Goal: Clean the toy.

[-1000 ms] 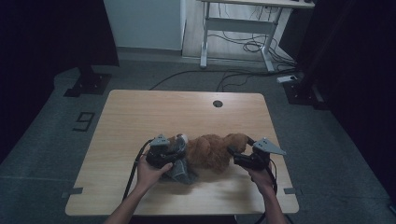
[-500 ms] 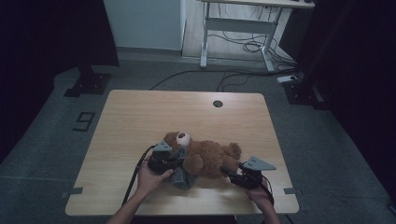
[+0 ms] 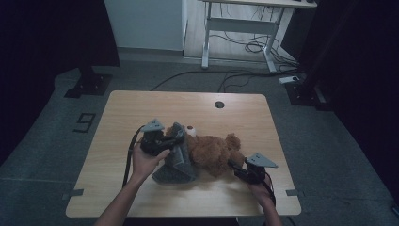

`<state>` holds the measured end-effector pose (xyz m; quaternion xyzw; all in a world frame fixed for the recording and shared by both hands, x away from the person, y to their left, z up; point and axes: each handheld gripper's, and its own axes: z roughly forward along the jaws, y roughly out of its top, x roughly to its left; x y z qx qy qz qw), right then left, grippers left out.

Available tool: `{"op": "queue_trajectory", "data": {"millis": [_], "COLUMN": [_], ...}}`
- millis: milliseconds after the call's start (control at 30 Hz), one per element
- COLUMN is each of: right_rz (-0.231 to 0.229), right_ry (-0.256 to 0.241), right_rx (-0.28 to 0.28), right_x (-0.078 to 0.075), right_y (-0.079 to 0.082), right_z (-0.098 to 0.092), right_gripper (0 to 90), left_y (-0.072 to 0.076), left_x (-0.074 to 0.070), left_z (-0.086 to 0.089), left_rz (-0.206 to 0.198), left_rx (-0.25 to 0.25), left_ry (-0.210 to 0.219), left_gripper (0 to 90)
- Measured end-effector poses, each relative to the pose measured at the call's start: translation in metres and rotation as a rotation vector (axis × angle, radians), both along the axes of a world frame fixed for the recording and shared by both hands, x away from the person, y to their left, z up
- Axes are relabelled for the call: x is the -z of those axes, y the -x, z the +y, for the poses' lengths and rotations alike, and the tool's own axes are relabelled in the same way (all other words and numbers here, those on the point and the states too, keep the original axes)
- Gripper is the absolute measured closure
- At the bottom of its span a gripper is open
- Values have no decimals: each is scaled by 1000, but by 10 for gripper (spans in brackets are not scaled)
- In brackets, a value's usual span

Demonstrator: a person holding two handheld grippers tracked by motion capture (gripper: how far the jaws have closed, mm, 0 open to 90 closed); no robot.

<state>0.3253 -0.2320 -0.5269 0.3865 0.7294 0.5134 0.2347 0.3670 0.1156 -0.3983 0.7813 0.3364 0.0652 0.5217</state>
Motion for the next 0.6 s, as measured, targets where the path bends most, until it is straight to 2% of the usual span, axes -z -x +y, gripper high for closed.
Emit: {"op": "queue_trajectory", "data": {"millis": [100, 200, 267, 300, 367, 433, 467, 500, 567, 600], "right_rz": [-18, -28, -37, -39, -46, -54, -57, -58, -57, -55], "right_ry": [0, 5, 10, 10, 13, 10, 13, 20, 22, 12], "right_rx": [-4, -7, -6, -7, -10, -15, -16, -16, -22, -24], "right_x": [-2, -3, -3, -4, -5, -6, -6, -6, -5, -5], "right_y": [2, 3, 4, 4, 6, 8, 9, 9, 10, 10], "right_z": [2, 5, 5, 5, 4, 3, 3, 2, 2, 1], "right_gripper": [558, 559, 559, 559, 558, 559, 559, 558, 558, 558], "left_y": [-7, -17, -26, -31, -35, -36, -35, -35, -34, -33], "left_x": [-14, -17, -9, -1, 19, 41, 50, 55, 56, 56], "left_z": [-34, -73, -97, -108, -127, -138, -140, -138, -130, -126], "left_rz": [-18, -4, 41, 72, 115, 144, 153, 160, 168, 164], "left_rx": [60, 121, 167, 193, 208, 210, 208, 205, 195, 192], "left_ry": [-42, -84, -99, -120, -184, -245, -244, -223, -181, -181], "left_gripper": [826, 819, 817, 818, 823, 829, 832, 835, 838, 839]}}
